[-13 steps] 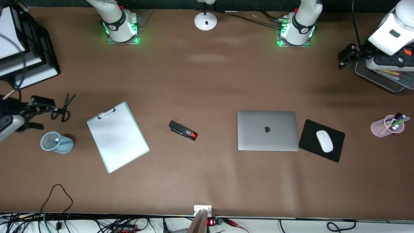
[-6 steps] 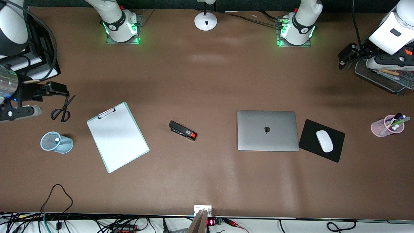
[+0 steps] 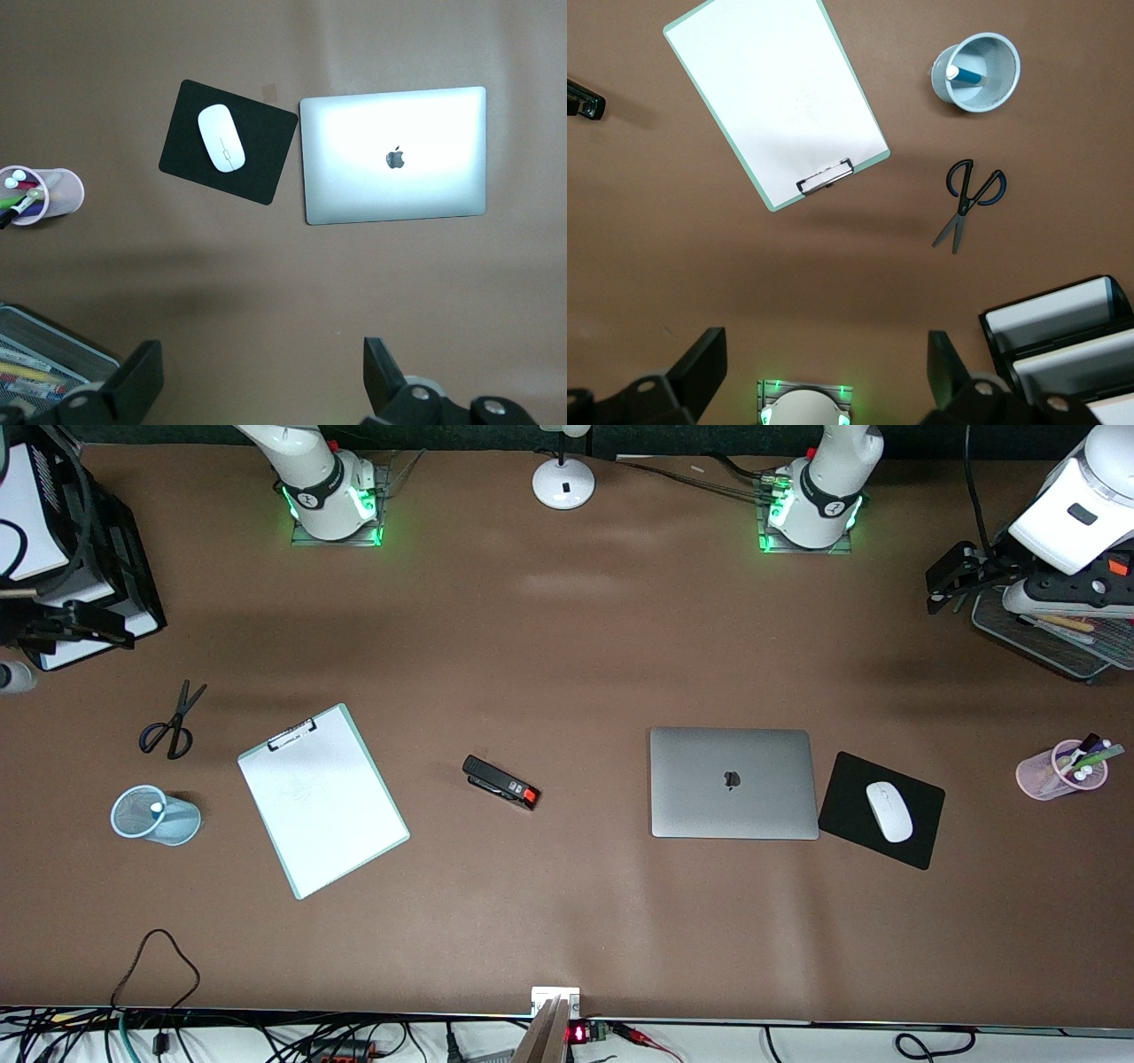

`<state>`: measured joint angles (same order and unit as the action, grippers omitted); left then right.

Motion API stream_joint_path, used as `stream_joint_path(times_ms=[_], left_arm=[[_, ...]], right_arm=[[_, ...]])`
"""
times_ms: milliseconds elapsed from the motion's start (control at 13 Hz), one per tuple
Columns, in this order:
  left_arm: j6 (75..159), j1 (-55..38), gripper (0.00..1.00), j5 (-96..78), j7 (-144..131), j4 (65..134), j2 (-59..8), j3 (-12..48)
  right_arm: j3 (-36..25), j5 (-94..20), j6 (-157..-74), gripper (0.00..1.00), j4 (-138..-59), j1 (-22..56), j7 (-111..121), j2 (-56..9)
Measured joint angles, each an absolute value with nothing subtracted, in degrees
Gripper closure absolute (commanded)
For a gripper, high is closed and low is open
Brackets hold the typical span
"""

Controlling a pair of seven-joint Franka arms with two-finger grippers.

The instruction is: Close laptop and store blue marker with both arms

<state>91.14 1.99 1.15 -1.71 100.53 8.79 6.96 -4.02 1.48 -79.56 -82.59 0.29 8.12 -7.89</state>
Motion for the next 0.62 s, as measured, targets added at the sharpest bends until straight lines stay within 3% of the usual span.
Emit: stream_joint_path(times_ms=[615], left_arm=[[91.0,2.0,0.0,1.1,-1.7,100.5,8.8,7.0]], right_arm=[[-3.9,1.5,-85.3,0.0,-97.3,0.3,1.9,4.9]])
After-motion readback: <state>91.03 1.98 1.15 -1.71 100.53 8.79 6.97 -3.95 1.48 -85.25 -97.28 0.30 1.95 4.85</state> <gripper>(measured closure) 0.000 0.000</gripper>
